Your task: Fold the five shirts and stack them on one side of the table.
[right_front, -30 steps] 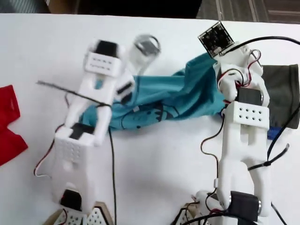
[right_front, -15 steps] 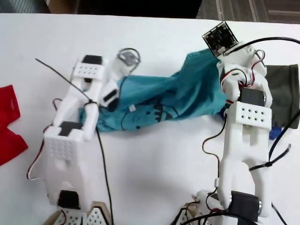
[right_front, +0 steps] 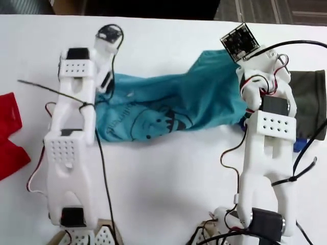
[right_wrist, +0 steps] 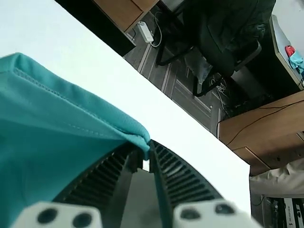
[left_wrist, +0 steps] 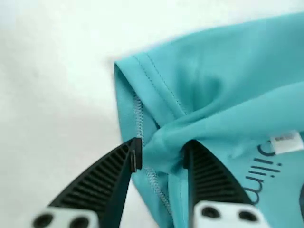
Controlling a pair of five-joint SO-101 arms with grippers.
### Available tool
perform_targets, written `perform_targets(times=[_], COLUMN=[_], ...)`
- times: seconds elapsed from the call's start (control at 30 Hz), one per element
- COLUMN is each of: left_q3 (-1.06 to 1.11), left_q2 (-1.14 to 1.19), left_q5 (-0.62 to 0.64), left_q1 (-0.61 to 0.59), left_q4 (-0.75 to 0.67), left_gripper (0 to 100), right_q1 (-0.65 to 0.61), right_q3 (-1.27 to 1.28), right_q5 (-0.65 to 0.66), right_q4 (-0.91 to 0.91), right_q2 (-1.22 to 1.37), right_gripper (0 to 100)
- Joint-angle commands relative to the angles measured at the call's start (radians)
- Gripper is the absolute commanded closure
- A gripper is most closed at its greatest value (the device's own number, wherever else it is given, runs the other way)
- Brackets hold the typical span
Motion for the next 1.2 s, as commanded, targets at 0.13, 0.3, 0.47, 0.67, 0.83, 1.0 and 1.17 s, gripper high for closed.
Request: perform_targets(times=[0.13,0.3,0.47,0.67,0.83,1.0,1.17], left_q3=[-0.166,-0.202,-0.251,-0.246,-0.170,-0.038,0.035], left_q2=[0.003,-0.005,-0.008,-0.008,-0.052,-0.087,-0.086], left_q5=[-0.055,-0.123,-0.161,-0.193,-0.193,-0.196,-0.199], left_q1=[0.009,0.035,0.072,0.149,0.261,0.295,0.229], left_q4=[0.173,0.278,0.324,0.328,0.328,0.322,0.269], left_gripper=[83,83,83,83,83,83,83], right_q1=[0.005,0.005,0.005,0.010,0.008,0.008,0.010], right_q3=[-0.009,-0.009,-0.009,-0.009,-0.012,-0.014,-0.014], right_q5=[0.008,0.008,0.008,0.008,0.008,0.008,0.008], right_q4=[-0.018,-0.018,-0.018,-0.021,-0.022,-0.022,-0.022], right_q2=[-0.001,-0.001,-0.001,-0.001,-0.001,-0.001,-0.001], right_gripper=[97.8,97.8,97.8,97.8,97.8,97.8,97.8])
